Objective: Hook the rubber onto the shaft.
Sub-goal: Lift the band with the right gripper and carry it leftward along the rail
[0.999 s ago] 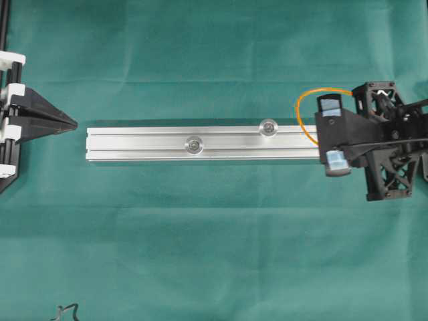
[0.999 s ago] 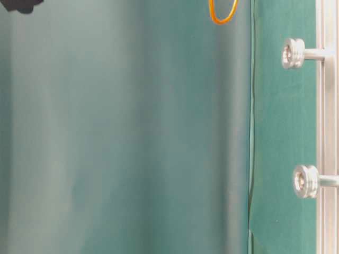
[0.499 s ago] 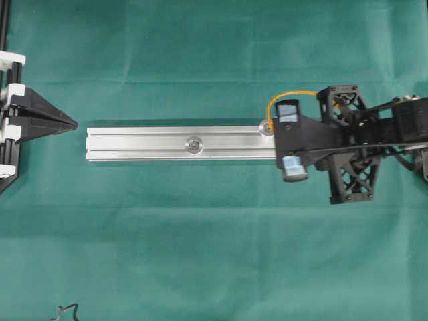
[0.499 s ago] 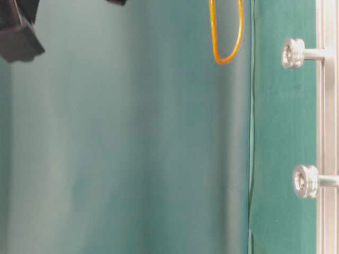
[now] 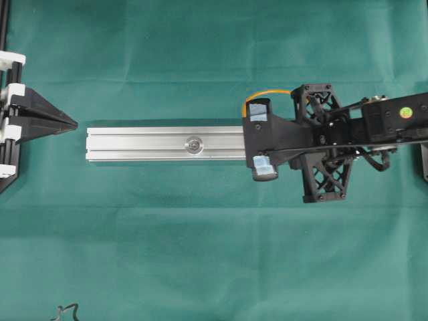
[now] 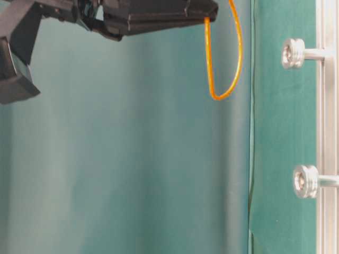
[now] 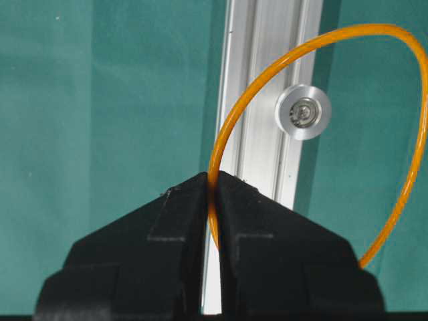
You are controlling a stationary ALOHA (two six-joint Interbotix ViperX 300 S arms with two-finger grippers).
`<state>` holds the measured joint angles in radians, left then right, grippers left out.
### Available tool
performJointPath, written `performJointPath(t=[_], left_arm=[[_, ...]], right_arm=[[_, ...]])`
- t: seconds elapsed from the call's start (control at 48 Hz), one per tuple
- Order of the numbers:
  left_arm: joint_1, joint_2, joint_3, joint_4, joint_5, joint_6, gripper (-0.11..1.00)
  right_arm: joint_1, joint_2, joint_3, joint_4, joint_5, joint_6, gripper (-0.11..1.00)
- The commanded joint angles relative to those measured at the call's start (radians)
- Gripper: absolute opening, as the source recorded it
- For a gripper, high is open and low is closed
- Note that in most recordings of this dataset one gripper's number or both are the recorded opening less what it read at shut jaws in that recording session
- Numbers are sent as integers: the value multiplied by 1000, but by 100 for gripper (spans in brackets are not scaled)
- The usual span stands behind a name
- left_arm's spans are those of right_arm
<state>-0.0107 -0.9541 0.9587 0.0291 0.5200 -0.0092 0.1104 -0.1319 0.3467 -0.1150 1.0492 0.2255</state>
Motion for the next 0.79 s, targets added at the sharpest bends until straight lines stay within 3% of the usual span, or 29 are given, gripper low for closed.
performJointPath(t=[0.0,0.77], left_arm=[[-2,8,-32,2,-9,2,0],[-2,8,-32,3,-9,2,0]], right_arm=[[-3,-9,-28,-3,-6,-2,7],[-3,18,12,-2,-69,5,7]])
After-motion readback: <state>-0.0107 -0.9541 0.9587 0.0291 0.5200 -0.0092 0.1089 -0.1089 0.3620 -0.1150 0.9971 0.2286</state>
